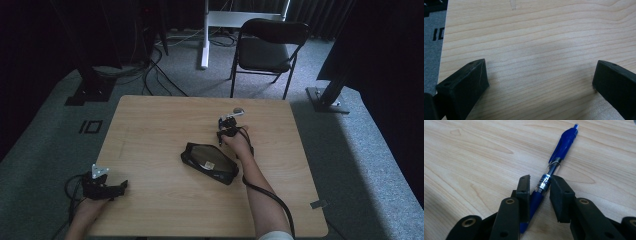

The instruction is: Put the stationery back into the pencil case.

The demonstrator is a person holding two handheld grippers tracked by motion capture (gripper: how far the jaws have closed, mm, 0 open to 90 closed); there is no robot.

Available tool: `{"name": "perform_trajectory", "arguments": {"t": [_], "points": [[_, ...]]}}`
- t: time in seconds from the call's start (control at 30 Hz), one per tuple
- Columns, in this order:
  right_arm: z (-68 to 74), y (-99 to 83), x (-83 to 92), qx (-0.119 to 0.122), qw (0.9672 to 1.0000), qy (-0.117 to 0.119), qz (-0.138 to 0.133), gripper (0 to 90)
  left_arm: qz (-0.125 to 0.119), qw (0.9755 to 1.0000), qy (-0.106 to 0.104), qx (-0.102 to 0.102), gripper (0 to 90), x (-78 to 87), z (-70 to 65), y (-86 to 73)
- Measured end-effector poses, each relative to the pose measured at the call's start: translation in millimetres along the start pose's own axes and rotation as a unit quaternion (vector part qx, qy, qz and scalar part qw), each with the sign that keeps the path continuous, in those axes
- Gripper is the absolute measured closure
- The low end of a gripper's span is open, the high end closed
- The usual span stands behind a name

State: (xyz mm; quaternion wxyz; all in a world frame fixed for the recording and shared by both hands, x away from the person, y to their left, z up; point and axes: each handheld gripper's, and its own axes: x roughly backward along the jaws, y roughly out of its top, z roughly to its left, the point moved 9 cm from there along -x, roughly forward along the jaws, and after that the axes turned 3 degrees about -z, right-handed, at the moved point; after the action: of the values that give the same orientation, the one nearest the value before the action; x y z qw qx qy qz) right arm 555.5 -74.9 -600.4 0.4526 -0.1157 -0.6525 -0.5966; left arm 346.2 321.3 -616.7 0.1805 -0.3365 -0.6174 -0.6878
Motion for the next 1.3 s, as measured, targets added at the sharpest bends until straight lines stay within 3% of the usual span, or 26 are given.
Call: {"name": "perform_trajectory", "arguments": {"t": [0.03,0.07,0.17,0.3,0.4,0.67,1.1,1.17,1.3], "points": [[0.0,0.0,0.0,0.000,1.0000,0.000,0.000,69.4,0.000,1.0000,0.000,0.000,0.1,0.0,0.0,0.0],[3.6,0.8,-1.5,0.021,0.9998,-0.002,0.003,69.3,0.000,1.0000,0.000,-0.001,0.1,0.1,0.1,-0.1],[4.9,1.0,-2.1,0.039,0.9992,0.001,0.004,69.4,0.000,1.0000,0.000,-0.001,0.1,0.1,0.1,-0.1],[4.7,0.1,-1.6,0.075,0.9971,0.003,0.008,76.1,0.000,1.0000,0.000,-0.001,0.1,0.1,0.1,-0.1],[5.0,-0.8,-0.7,0.083,0.9965,0.005,0.012,79.1,0.000,1.0000,0.000,0.000,0.1,0.0,0.0,0.0],[2.1,-1.3,9.5,0.053,0.9984,0.022,-0.005,79.3,0.000,1.0000,0.000,0.000,0.1,0.0,0.0,0.0],[1.8,1.5,29.2,0.043,0.9981,0.036,-0.024,79.3,0.000,1.0000,0.000,0.000,0.1,0.0,0.0,0.0],[2.5,1.3,32.1,0.034,0.9980,0.047,-0.026,79.3,0.000,1.0000,0.000,-0.001,0.1,0.1,0.1,-0.1],[-0.4,-0.3,37.1,0.036,0.9981,0.043,-0.025,79.3,0.000,1.0000,0.000,0.000,0.1,0.0,0.0,0.0]]}}
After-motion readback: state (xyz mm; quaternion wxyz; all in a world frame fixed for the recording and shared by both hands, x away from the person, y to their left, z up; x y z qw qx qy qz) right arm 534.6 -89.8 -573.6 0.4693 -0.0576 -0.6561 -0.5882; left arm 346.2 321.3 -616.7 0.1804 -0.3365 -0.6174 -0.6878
